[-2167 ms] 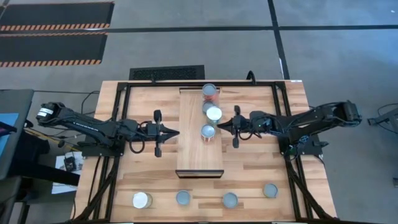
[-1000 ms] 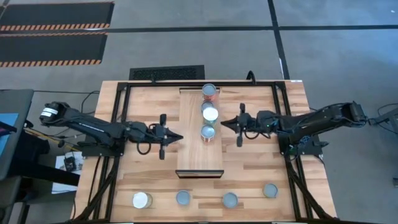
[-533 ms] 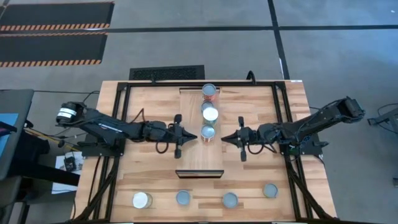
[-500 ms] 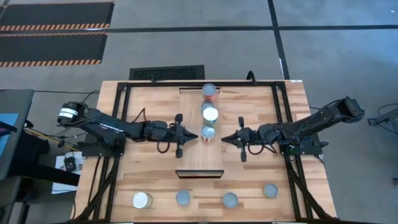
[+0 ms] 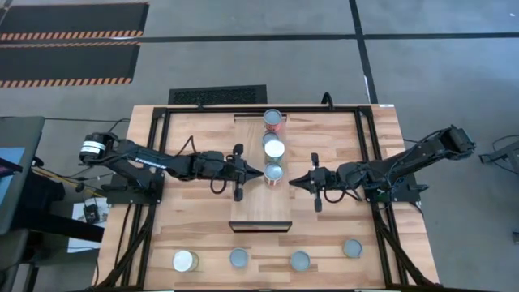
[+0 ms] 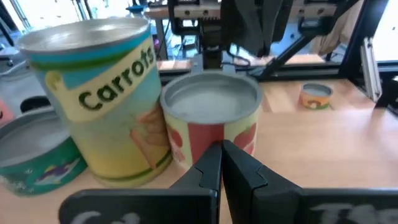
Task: Pick and place cans onto a shelf
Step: Adjust the small red can on the shelf, then put the small yellow can on the shelf
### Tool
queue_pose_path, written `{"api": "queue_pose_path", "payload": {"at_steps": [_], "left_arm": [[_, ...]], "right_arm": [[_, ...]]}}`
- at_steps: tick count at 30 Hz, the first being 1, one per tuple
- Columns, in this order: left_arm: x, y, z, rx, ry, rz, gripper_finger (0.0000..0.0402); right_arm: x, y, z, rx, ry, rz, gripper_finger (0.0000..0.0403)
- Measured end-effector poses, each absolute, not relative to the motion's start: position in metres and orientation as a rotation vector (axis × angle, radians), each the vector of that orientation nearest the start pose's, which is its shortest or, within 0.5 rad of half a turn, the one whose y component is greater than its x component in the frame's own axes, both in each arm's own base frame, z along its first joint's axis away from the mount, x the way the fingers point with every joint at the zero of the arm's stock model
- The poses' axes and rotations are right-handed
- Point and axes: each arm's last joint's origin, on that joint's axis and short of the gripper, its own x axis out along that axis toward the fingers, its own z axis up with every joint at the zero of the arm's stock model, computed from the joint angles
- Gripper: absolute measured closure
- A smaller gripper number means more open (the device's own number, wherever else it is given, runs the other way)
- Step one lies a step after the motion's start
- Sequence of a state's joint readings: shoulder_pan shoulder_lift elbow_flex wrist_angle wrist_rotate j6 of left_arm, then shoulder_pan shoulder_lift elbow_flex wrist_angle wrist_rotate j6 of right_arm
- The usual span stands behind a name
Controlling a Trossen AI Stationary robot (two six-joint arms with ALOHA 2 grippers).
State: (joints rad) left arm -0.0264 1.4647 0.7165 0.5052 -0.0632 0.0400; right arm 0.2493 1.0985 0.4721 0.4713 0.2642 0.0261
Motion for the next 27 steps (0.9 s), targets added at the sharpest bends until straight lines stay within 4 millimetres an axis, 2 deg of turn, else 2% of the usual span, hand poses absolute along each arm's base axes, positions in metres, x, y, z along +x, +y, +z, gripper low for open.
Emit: {"api": "queue_pose_path", "payload": {"at_steps": [6,11,19,27], "left_arm": [[0.291,-0.01,0.239,0.055,0.242,0.016,0.04],[0.273,-0.024,0.257,0.085,0.231,-0.031,0.04],[0.262,-0.049,0.264,0.168,0.221,-0.05,0.04],[0.262,-0.052,0.264,0.174,0.222,-0.065,0.04]], "right_arm": [[0.22,0.049,0.233,-0.017,0.133,-0.011,0.0391],[0.217,0.059,0.25,-0.034,0.224,0.008,0.0391],[0.212,0.096,0.273,-0.063,0.428,0.004,0.0391],[0.196,0.142,0.274,-0.029,0.58,0.009,0.0384]]}}
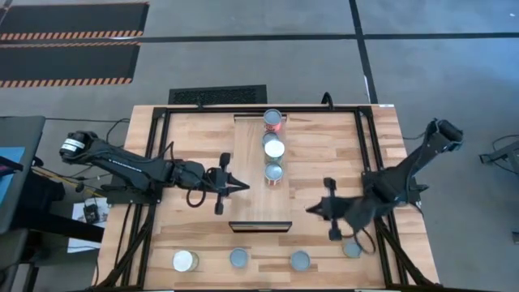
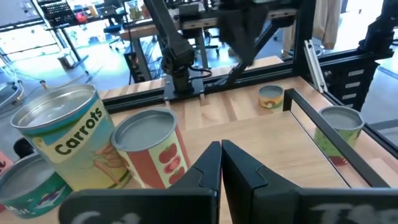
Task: Pick and place cans onto a shelf
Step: Put the small yellow can on the shelf
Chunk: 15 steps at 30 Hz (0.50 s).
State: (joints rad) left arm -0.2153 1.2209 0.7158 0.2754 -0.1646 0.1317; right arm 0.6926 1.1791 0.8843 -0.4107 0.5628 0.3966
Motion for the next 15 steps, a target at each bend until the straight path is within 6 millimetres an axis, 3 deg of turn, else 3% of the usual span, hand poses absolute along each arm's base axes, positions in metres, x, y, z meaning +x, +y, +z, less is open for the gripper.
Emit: {"api": "queue_pose_path", "payload": {"at_steps": [8,15], "left_arm": [[0.262,-0.052,0.263,0.184,0.224,-0.066,0.04],[0.261,-0.053,0.263,0.159,0.223,-0.068,0.04]], "right_arm": [[0.2,0.207,0.268,-0.045,0.676,0.113,0.0336],[0.213,0.256,0.258,-0.091,0.724,0.17,0.0264]]}}
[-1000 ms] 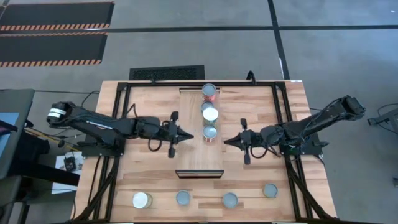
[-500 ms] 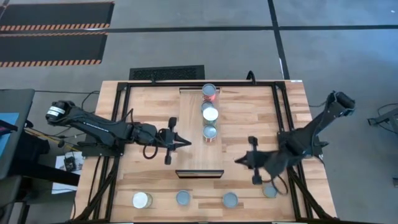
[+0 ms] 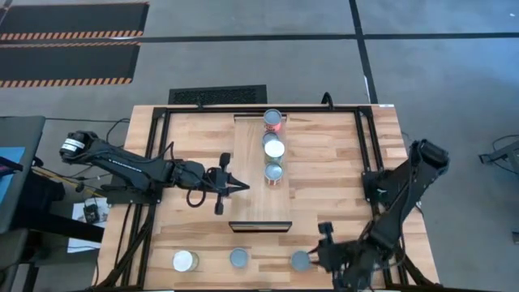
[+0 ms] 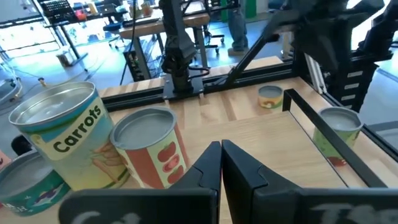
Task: Pick and place cans onto a shelf
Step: Put the small yellow can on the shelf
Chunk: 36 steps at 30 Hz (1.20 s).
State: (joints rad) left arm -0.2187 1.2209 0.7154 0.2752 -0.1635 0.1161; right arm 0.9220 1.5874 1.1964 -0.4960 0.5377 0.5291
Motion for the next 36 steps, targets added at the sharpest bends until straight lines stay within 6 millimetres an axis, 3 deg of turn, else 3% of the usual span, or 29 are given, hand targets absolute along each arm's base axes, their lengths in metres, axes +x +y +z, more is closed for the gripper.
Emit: {"api": "queue_pose_path", "payload": {"at_steps": [4,8,11,15,22,29,36], "left_arm": [[0.261,-0.056,0.263,0.15,0.227,-0.079,0.04],[0.259,-0.06,0.262,0.133,0.238,-0.092,0.04],[0.258,-0.065,0.261,0.137,0.242,-0.108,0.04],[0.258,-0.069,0.263,0.131,0.22,-0.123,0.04],[0.257,-0.071,0.263,0.117,0.219,-0.123,0.04],[0.257,-0.07,0.263,0.119,0.219,-0.122,0.04],[0.257,-0.07,0.263,0.12,0.219,-0.047,0.04]], "right_arm": [[0.219,0.271,0.254,-0.057,0.793,0.188,0.0228],[0.214,0.273,0.251,0.084,0.986,0.128,0.0207],[0.202,0.271,0.248,0.213,1.114,0.032,0.0203],[0.175,0.269,0.243,0.225,1.217,-0.134,0.0205],[0.137,0.265,0.212,0.329,1.318,-0.373,0.0205],[0.139,0.25,0.19,0.393,1.374,-0.505,0.0196],[0.147,0.243,0.167,0.413,1.365,-0.422,0.0213]]}}
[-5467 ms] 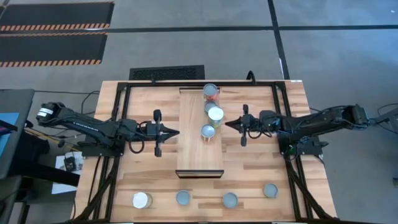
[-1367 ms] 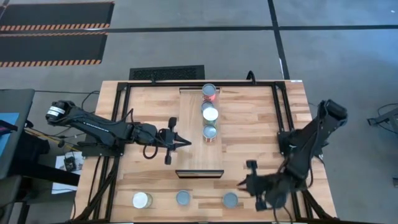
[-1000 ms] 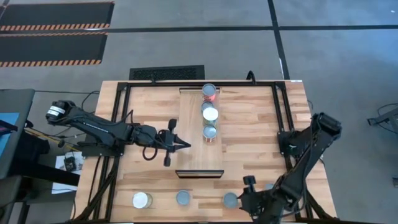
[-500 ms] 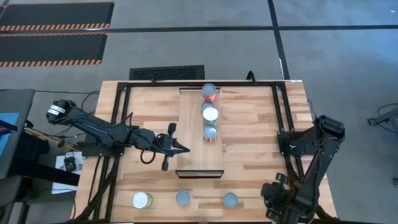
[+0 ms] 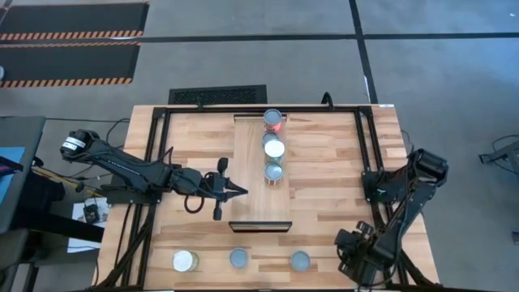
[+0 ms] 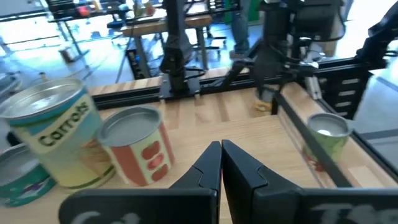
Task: Pick and place cans onto a shelf
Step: Put the small yellow can on the shelf
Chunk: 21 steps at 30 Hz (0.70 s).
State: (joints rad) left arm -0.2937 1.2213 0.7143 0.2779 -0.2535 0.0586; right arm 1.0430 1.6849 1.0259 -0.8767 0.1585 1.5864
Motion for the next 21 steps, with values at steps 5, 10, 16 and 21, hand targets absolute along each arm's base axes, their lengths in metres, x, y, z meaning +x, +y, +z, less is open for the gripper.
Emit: {"api": "queue_pose_path", "payload": {"at_steps": [5,10,16,21], "left_arm": [[0.256,-0.072,0.263,0.12,0.222,-0.033,0.04],[0.256,-0.072,0.263,0.106,0.224,-0.031,0.04],[0.256,-0.072,0.263,0.105,0.223,-0.031,0.04],[0.256,-0.072,0.263,0.105,0.222,-0.031,0.04]], "right_arm": [[0.15,0.239,0.158,0.417,1.36,-0.407,0.0248],[0.151,0.238,0.159,0.402,1.377,-0.394,0.0305],[0.151,0.239,0.165,0.331,1.425,-0.37,0.0312],[0.152,0.239,0.182,0.29,1.482,-0.412,0.0266]]}}
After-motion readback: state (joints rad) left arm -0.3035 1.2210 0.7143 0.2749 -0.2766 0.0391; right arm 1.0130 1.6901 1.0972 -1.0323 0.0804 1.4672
